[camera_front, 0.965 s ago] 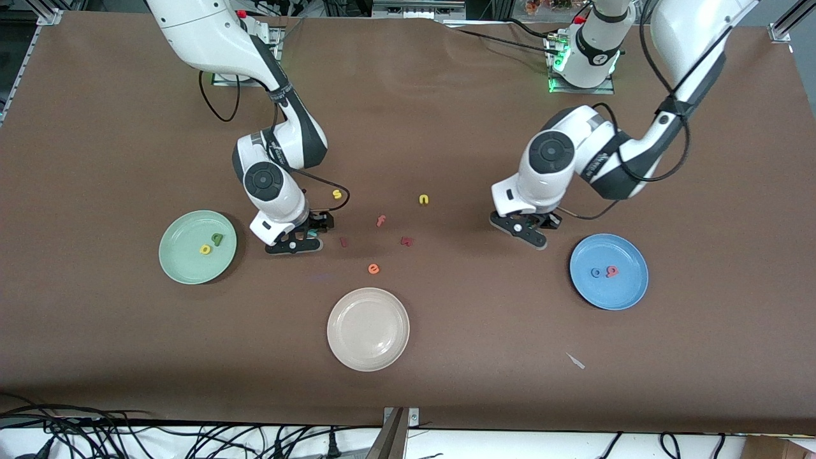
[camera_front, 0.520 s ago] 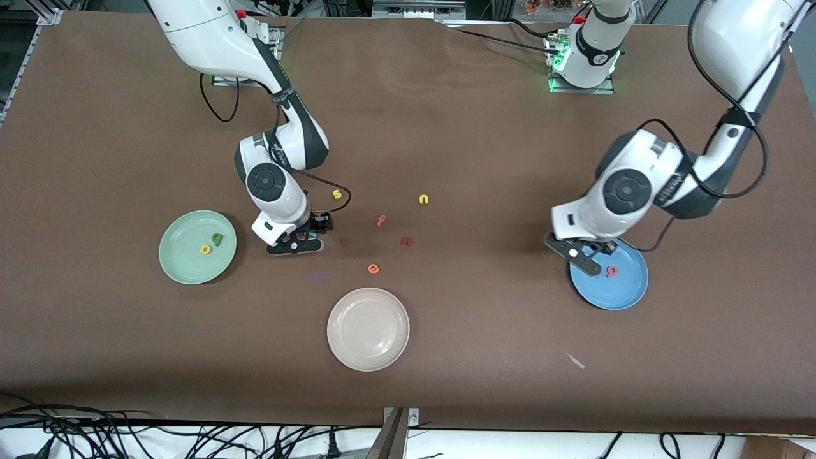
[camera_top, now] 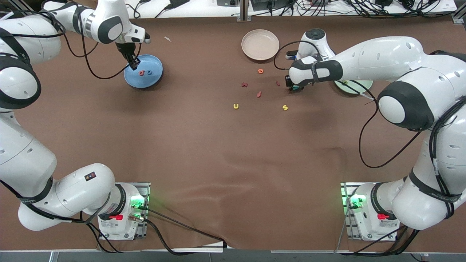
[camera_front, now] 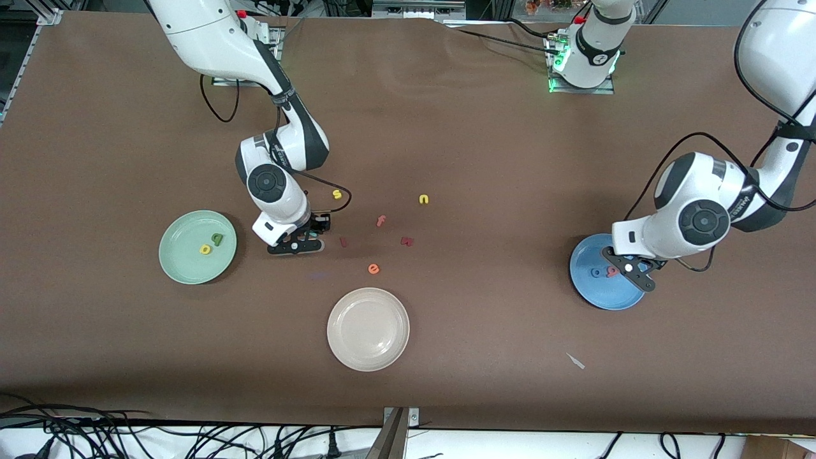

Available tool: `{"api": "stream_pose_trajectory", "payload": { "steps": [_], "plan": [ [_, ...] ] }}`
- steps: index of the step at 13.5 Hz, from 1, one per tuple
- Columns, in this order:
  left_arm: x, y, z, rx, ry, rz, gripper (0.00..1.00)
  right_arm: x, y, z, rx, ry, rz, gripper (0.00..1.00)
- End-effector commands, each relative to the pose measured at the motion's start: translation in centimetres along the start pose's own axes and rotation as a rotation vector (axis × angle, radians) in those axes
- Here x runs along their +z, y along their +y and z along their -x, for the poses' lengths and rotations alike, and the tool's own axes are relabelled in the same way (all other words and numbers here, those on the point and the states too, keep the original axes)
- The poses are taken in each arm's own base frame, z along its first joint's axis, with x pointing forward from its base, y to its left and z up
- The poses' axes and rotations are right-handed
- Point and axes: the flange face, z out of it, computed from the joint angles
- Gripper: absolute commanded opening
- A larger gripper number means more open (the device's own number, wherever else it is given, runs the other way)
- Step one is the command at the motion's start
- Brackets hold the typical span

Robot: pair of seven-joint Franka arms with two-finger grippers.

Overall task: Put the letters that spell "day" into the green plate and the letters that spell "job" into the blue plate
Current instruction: 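Place the teal l on the blue plate with the left gripper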

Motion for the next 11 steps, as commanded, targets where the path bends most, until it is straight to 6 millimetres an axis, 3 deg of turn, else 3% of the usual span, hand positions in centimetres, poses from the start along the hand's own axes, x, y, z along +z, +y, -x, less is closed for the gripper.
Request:
{"api": "stream_pose_trajectory", "payload": {
  "steps": [1, 2, 3, 5, 8, 11],
  "plan": [
    [2.7, -0.8, -0.4, 0.028, 0.051, 0.058, 0.00, 0.0, 0.0, -0.3, 0.015, 0.010, -0.011, 0.58],
    [2.7, -0.4, -0.9, 0.025, 0.060, 0.062, 0.00, 0.0, 0.0, -0.3, 0.016, 0.011, -0.011, 0.58],
    [2.7, -0.2, -1.0, 0.026, 0.063, 0.066, 0.14, 0.0, 0.1, -0.3, 0.017, 0.010, -0.011, 0.57],
    [1.8, 0.3, -1.7, 0.044, 0.076, 0.054, 1.00, 0.0, 0.1, -0.3, 0.018, 0.010, -0.012, 0.53],
    [-1.5, 1.9, -2.9, 0.064, 0.111, 0.036, 1.00, -0.3, 0.2, -0.6, 0.031, 0.015, -0.022, 0.47],
    [-5.8, 1.4, -2.7, 0.029, 0.144, 0.005, 1.00, -0.3, 0.2, -0.6, 0.026, 0.017, -0.022, 0.37]
  ]
}}
